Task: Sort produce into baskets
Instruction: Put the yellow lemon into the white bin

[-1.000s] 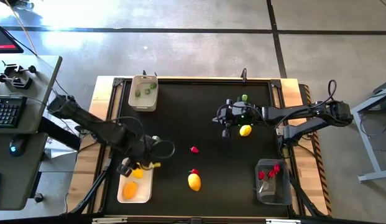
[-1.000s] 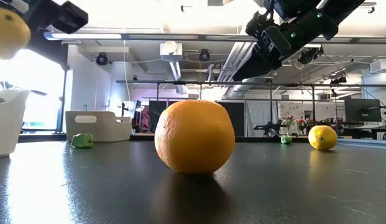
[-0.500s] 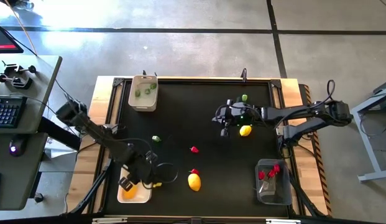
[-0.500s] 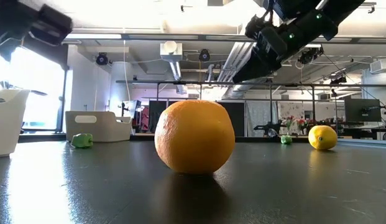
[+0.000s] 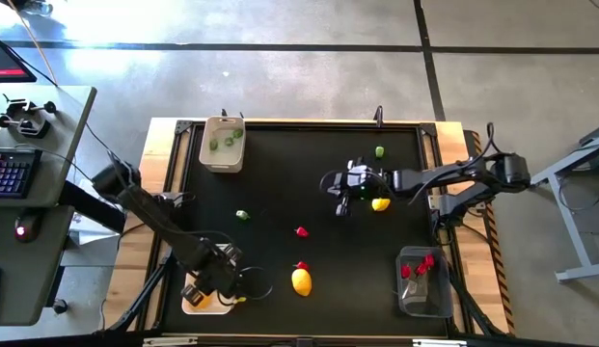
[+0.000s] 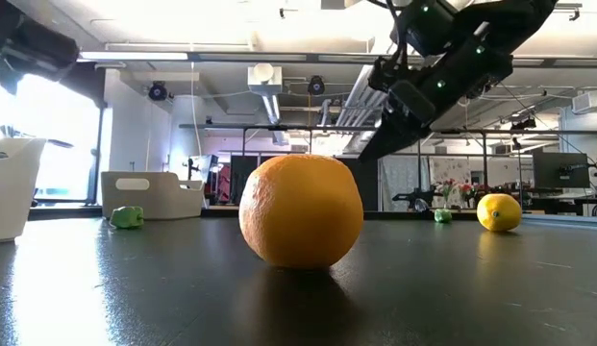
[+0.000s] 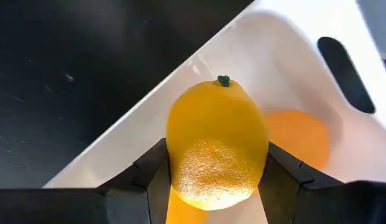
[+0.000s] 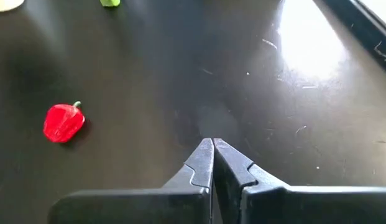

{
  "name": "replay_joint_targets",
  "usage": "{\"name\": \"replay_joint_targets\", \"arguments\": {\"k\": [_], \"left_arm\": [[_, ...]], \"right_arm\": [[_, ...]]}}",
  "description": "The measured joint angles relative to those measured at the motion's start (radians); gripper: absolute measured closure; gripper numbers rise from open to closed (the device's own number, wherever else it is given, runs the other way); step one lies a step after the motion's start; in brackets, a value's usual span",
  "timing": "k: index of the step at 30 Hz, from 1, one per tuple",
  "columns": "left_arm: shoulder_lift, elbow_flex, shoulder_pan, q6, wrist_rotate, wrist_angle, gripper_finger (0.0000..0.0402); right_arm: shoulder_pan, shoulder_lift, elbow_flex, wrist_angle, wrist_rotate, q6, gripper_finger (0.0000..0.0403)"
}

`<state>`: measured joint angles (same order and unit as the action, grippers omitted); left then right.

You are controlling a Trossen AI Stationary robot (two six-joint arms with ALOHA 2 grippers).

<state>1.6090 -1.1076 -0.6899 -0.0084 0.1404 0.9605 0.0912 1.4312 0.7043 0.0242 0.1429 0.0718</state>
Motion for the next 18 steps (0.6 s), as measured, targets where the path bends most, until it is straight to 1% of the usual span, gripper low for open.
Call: {"name": "replay_joint_targets", "arguments": {"k": [4,6,8,12,15,18], "left_arm": [[0.031,0.0,0.001,-0.038,0.052,0.01,0.0236],[0.052,0.0,0.002,-0.043,0.058,0.019,0.0229],[0.071,0.0,0.002,-0.045,0.058,0.023,0.0218],[0.096,0.0,0.01,-0.103,0.053,0.023,0.0187],[0.093,0.0,0.016,-0.144,0.055,0.03,0.0167],[0.069,0.0,0.015,-0.166,0.057,0.039,0.0157]], "right_arm": [[-0.016,0.003,0.0,0.002,0.003,-0.002,0.0403],[-0.019,0.003,0.0,0.004,0.002,-0.013,0.0403],[-0.02,0.003,0.0,0.013,0.002,-0.026,0.0403],[-0.017,0.003,0.0,0.018,0.003,-0.035,0.0403],[-0.017,0.003,0.0,0.024,0.003,-0.071,0.0403],[-0.017,0.003,0.0,0.034,0.003,-0.079,0.0403]]}}
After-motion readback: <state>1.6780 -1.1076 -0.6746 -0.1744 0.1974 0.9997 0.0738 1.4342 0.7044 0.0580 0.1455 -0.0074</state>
